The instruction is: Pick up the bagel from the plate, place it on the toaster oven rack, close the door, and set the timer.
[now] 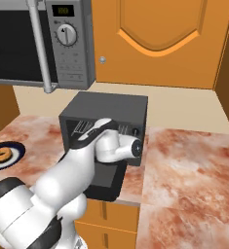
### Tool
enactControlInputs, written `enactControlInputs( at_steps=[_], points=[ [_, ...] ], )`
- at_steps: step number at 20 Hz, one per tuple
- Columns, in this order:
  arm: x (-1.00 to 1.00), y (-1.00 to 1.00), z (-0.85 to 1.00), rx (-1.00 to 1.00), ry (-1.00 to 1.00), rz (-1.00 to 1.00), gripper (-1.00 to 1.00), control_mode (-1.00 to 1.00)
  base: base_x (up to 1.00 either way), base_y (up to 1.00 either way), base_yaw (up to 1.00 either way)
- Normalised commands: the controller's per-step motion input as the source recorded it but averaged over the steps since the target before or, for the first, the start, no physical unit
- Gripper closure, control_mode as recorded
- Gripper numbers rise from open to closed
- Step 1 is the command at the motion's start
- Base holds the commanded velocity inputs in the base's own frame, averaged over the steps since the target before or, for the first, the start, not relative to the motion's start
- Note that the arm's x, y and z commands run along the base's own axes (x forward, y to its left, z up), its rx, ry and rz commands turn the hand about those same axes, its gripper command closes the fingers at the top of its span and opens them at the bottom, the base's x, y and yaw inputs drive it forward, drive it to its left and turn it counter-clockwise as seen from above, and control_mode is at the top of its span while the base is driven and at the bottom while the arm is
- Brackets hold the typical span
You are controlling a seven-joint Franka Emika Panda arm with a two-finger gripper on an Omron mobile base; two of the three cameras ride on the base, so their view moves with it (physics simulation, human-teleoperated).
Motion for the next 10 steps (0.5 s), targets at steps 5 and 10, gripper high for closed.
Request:
enactControlInputs(
  at_steps=[5, 10],
  points=[
    [0.2, 0.06, -0.11, 0.02, -0.07, 0.0, -1.0, -1.0, 0.0, 0.0, 0.0],
    [0.16, 0.06, -0.1, 0.0, -0.1, -0.01, -1.0, -1.0, 0.0, 0.0, 0.0]
  ],
)
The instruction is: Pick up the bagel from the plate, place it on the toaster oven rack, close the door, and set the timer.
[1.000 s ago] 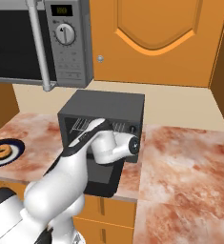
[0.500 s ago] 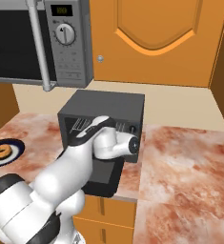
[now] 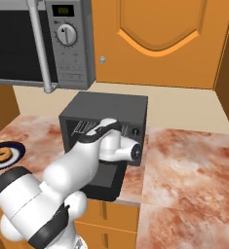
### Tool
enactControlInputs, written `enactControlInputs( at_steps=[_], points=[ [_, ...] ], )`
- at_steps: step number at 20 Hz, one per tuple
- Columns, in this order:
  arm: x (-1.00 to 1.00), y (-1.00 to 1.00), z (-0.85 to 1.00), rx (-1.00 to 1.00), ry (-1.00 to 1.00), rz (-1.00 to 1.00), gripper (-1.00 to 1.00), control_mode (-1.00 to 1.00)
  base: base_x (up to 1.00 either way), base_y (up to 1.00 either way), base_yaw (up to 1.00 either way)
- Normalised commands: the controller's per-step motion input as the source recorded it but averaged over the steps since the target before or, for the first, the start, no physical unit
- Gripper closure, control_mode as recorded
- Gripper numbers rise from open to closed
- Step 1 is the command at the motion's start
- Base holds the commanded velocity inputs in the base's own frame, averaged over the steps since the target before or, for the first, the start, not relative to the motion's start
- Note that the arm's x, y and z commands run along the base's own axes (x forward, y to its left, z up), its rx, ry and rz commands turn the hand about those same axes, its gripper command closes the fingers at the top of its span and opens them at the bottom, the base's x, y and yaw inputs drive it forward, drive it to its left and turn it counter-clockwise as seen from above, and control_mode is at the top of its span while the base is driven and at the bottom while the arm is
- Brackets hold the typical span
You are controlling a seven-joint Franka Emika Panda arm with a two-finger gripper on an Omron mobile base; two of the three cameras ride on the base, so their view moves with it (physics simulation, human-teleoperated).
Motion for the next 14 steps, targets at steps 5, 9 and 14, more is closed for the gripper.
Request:
enactControlInputs(
  at_steps=[5, 9, 14],
  points=[
    [0.07, 0.0, 0.0, 0.01, -0.08, -0.01, -1.0, -1.0, 0.0, 0.0, 0.0],
    [0.06, 0.0, -0.01, 0.02, -0.02, -0.01, -1.0, -1.0, 0.0, 0.0, 0.0],
    [0.08, 0.06, -0.07, 0.01, 0.0, -0.02, -1.0, -1.0, 0.0, 0.0, 0.0]
  ],
)
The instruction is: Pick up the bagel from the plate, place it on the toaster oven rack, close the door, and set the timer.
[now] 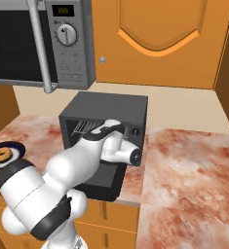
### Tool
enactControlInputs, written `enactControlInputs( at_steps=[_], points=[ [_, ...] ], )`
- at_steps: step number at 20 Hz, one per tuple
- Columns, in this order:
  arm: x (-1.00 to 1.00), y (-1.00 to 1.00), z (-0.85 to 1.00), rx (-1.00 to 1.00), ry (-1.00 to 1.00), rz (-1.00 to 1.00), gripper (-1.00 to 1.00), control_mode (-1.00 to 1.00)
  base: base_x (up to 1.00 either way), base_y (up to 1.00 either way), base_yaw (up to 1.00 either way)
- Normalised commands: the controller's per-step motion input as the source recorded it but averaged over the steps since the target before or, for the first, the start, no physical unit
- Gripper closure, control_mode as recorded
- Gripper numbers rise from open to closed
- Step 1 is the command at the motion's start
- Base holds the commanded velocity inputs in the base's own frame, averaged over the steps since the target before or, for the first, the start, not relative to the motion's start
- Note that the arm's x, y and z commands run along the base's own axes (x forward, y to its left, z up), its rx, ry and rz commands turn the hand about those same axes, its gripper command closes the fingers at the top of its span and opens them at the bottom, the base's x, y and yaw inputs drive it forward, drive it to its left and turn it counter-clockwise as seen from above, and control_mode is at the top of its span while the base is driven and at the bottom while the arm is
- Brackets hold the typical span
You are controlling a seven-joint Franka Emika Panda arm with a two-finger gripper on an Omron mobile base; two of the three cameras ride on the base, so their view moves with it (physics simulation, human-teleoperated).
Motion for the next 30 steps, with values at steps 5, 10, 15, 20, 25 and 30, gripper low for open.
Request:
enactControlInputs(
  at_steps=[5, 10, 15, 20, 25, 30],
  points=[
    [0.13, 0.19, -0.05, 0.0, 0.0, -0.02, -1.0, -1.0, 0.0, 0.0, 0.0],
    [0.15, 0.2, -0.03, 0.0, 0.0, -0.02, -1.0, -1.0, 0.0, 0.0, 0.0],
    [0.11, 0.06, -0.05, 0.01, 0.0, -0.01, -1.0, -1.0, 0.0, 0.0, 0.0],
    [0.12, 0.0, -0.06, 0.03, 0.0, 0.0, -1.0, -1.0, 0.0, 0.0, 0.0],
    [0.14, 0.0, -0.04, 0.03, 0.0, 0.0, -1.0, -1.0, 0.0, 0.0, 0.0],
    [0.18, 0.0, -0.05, 0.02, -0.02, 0.0, -1.0, -1.0, 0.0, 0.0, 0.0]
  ],
)
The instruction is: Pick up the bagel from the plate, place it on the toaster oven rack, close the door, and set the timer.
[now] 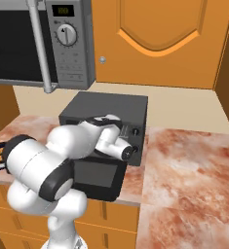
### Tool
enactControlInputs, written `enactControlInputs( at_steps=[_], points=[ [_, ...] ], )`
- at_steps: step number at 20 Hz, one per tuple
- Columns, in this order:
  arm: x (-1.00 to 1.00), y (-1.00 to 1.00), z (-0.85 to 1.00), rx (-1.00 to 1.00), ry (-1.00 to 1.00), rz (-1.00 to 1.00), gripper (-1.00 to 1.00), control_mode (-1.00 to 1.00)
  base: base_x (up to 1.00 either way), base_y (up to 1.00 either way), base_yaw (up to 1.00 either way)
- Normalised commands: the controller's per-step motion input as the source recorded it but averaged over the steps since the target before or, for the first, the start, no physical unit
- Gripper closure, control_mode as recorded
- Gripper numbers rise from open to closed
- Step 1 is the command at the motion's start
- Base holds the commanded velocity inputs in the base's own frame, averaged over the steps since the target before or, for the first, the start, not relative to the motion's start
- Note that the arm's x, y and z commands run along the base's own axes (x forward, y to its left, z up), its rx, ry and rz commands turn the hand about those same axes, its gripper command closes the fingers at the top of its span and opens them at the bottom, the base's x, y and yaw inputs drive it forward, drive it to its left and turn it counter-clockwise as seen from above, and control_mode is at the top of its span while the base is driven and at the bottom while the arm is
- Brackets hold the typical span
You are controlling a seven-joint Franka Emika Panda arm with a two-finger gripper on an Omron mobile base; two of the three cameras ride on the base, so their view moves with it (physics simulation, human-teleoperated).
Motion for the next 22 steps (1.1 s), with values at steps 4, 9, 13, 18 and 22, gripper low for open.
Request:
enactControlInputs(
  at_steps=[4, 9, 13, 18, 22],
  points=[
    [0.23, 0.0, -0.04, 0.01, -0.06, 0.0, -1.0, -1.0, 0.0, 0.0, 0.0],
    [0.2, 0.0, -0.08, 0.0, -0.06, 0.0, -1.0, -1.0, 0.0, 0.0, 0.0],
    [0.21, 0.0, -0.14, 0.0, -0.03, -0.01, -1.0, -1.0, 0.0, 0.0, 0.0],
    [0.22, 0.0, -0.14, 0.0, 0.0, -0.01, -1.0, -1.0, 0.0, 0.0, 0.0],
    [0.21, 0.01, -0.1, 0.0, 0.0, -0.01, -1.0, -1.0, 0.0, 0.0, 0.0]
  ],
)
